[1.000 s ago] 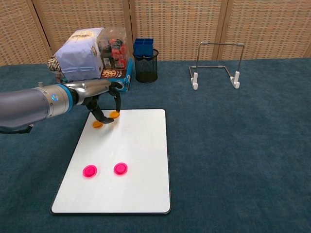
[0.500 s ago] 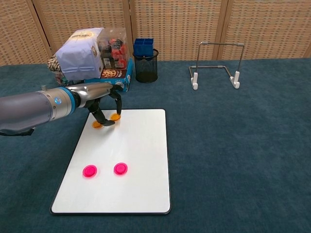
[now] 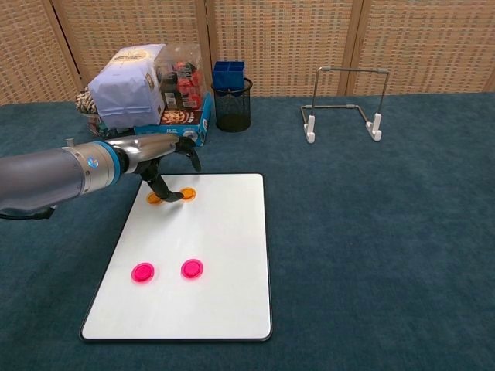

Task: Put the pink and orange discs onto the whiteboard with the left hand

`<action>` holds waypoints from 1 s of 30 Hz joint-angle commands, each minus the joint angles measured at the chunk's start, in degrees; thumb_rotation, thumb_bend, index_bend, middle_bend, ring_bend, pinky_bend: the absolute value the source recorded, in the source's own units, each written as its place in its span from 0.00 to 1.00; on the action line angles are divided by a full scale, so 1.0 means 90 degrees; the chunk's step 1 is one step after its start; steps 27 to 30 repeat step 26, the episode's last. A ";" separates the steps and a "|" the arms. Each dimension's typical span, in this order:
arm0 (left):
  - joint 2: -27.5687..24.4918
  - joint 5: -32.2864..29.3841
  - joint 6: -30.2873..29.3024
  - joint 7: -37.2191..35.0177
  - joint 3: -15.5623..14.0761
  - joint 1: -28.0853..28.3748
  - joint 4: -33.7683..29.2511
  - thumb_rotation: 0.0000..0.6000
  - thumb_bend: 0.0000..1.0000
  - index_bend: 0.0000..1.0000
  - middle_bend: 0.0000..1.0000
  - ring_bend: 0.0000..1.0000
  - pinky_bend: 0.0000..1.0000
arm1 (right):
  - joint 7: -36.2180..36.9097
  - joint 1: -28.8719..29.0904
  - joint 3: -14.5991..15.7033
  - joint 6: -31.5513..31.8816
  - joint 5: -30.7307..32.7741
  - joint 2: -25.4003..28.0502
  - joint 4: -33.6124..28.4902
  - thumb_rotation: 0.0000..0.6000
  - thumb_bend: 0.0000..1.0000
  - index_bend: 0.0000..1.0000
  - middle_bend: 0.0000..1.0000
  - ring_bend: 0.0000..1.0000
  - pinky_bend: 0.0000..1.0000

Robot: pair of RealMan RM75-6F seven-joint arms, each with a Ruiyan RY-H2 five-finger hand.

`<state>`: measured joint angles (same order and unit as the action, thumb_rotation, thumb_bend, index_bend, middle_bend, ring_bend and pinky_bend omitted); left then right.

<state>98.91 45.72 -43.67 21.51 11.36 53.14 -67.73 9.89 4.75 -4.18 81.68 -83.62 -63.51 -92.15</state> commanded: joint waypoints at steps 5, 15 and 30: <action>-0.0269 0.0562 -0.0030 -0.0583 0.0053 -0.0161 -0.0412 1.00 0.33 0.10 0.00 0.00 0.00 | 0.0015 0.0006 0.0000 -0.0014 0.0002 0.0004 0.0012 1.00 0.15 0.00 0.00 0.00 0.00; -0.2031 0.3045 -0.1726 -0.2149 -0.0517 -0.1498 -0.2354 1.00 0.00 0.00 0.00 0.00 0.00 | 0.0002 -0.0016 0.0002 0.0070 -0.0052 -0.0019 0.0034 1.00 0.15 0.00 0.00 0.00 0.00; -0.3559 0.3097 -0.3836 -0.2218 -0.1256 -0.3508 -0.3045 1.00 0.00 0.00 0.00 0.00 0.00 | -0.0203 -0.0055 -0.0009 0.0273 -0.0166 -0.0115 0.0008 1.00 0.15 0.00 0.00 0.00 0.00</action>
